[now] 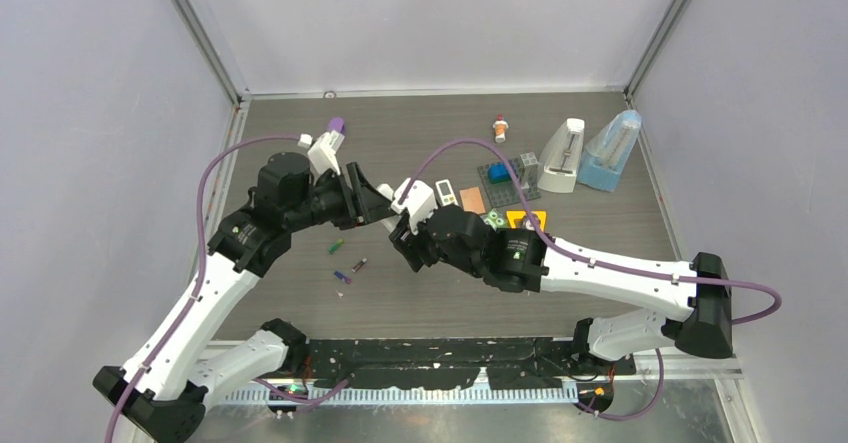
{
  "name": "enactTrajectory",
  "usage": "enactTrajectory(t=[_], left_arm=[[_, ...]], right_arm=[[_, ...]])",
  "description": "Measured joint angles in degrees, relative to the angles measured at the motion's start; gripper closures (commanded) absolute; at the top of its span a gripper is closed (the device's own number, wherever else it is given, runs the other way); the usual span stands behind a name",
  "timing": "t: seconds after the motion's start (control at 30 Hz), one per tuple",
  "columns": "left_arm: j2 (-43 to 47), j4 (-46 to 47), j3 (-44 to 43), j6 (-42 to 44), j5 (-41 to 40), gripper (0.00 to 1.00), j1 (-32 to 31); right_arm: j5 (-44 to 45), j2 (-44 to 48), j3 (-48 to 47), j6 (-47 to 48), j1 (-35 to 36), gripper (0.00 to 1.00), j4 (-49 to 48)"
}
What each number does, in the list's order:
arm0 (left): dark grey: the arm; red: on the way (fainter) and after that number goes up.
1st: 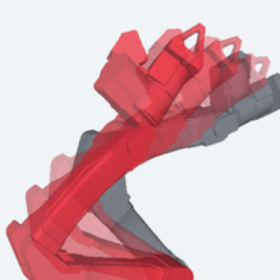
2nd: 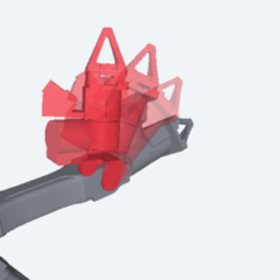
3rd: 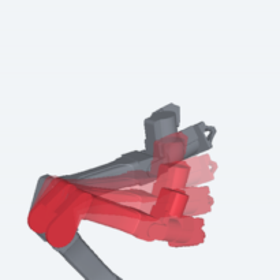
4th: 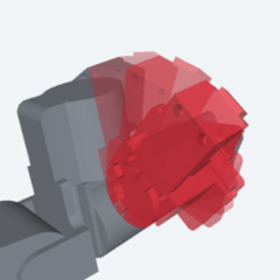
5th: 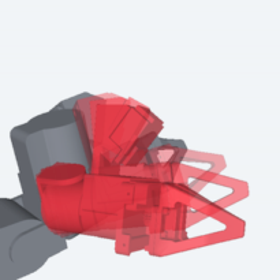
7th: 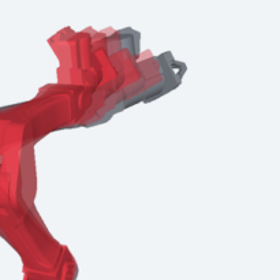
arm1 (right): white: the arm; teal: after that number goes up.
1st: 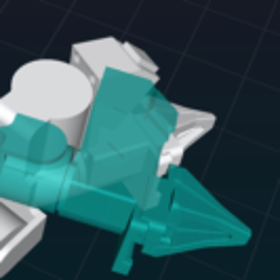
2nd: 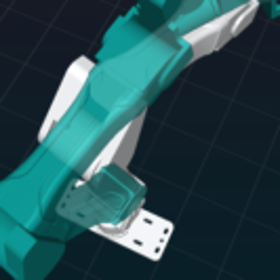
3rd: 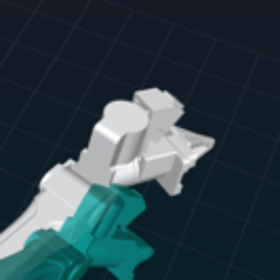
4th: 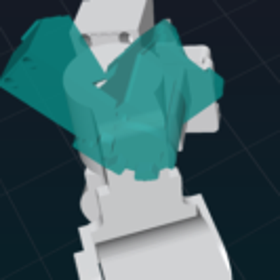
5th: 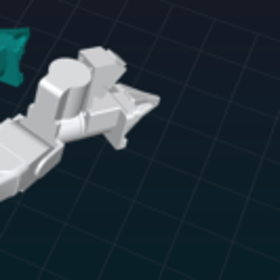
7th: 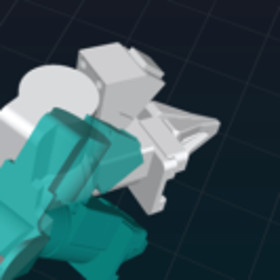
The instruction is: Load the batteries into the remote control
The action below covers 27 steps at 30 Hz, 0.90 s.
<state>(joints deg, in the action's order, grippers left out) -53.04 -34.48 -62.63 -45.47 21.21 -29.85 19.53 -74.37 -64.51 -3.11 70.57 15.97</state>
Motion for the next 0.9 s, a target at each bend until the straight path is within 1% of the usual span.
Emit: enactTrajectory(t=[0.07,0.17,0.2,0.23,0.27,0.3,0.33,0.4,0.57,0.67,0.73,0.9], left_arm=[[0.02,0.94,0.74,-0.87,0.92,0.77,0.15],[0.02,1.90,1.84,-1.86,1.99,1.00,0.33],[0.02,2.03,2.10,-2.29,2.23,1.00,0.39],[0.02,2.12,2.25,-2.67,2.54,1.00,0.50],[0.04,2.12,2.36,-2.62,2.56,1.00,0.63],[0.07,2.21,2.58,-2.69,2.91,1.00,0.85],[0.22,2.54,3.04,-2.56,3.50,1.00,1.33],[0.35,2.99,3.30,-2.47,3.87,1.00,1.81],[2.32,8.48,6.38,-4.24,7.06,1.00,6.19],[3.08,13.66,8.96,-7.26,9.81,1.00,8.66],[3.08,17.40,10.49,-9.51,11.74,1.00,9.75],[3.45,22.80,11.45,-13.40,14.75,1.00,10.91]], right_arm=[[-0.66,0.00,0.24,0.28,0.00,0.71,-0.22],[-1.31,0.02,0.61,0.42,0.00,0.68,-0.20],[-1.31,0.02,0.76,0.42,0.00,0.61,-0.20],[-1.31,0.02,0.83,0.20,0.00,0.53,-0.15],[-1.22,0.11,0.90,-0.02,0.00,0.33,-0.11],[-1.20,0.15,0.92,-0.09,0.00,0.23,-0.11],[-0.96,0.96,1.11,-2.08,0.09,0.00,-0.22],[-0.92,1.70,1.33,-3.89,0.11,0.04,-0.72],[-0.04,9.27,6.10,-12.35,-0.04,0.05,-3.37],[-1.31,14.34,10.14,-18.80,-1.77,0.05,-7.72],[-3.56,16.20,12.15,-24.61,-4.39,0.05,-11.15],[-9.46,16.22,14.56,-38.03,-10.34,0.04,-17.77]])
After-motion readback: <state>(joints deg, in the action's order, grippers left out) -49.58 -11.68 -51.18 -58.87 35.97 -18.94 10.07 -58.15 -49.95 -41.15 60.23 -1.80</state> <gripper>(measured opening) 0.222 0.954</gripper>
